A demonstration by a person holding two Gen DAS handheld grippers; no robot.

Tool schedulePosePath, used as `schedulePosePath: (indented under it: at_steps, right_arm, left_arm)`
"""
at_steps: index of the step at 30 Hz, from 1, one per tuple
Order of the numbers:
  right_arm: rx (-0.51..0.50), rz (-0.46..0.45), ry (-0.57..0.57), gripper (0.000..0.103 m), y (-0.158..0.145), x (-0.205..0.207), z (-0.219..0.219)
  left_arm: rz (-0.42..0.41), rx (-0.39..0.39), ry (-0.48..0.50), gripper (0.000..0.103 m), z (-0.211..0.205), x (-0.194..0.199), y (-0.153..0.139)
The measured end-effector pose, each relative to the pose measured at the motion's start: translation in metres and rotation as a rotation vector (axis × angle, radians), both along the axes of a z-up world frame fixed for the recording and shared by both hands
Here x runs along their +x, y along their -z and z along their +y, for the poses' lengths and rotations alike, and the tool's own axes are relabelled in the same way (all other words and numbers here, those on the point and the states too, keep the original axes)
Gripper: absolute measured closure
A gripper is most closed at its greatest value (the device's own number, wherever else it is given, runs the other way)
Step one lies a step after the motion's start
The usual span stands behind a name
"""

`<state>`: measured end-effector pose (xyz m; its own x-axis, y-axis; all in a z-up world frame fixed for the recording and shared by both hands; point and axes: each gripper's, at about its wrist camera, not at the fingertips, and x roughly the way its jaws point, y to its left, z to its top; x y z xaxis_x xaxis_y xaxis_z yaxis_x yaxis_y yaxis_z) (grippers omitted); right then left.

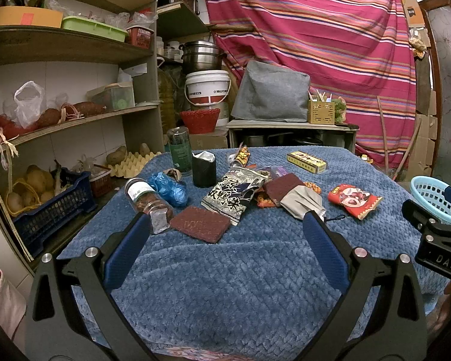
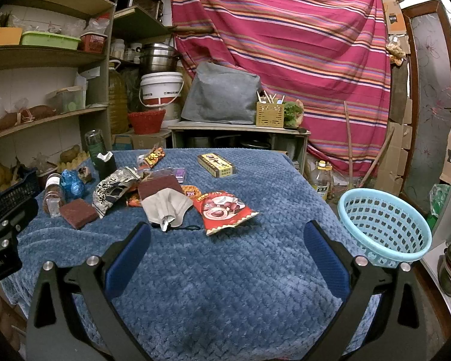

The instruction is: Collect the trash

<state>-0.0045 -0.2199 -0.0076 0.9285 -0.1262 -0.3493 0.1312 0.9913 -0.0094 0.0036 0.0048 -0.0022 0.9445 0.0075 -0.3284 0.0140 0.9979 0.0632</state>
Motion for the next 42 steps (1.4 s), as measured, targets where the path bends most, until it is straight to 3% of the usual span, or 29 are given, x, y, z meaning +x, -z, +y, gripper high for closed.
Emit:
schedulePosePath:
  at_steps: [42]
  right_arm:
    - [0.005, -0.008, 0.014, 0.004, 0.0048, 0.0007, -0.009]
  left_arm:
    - [0.003, -0.004, -0.005, 0.005, 0.0048, 0.0046, 0.0019]
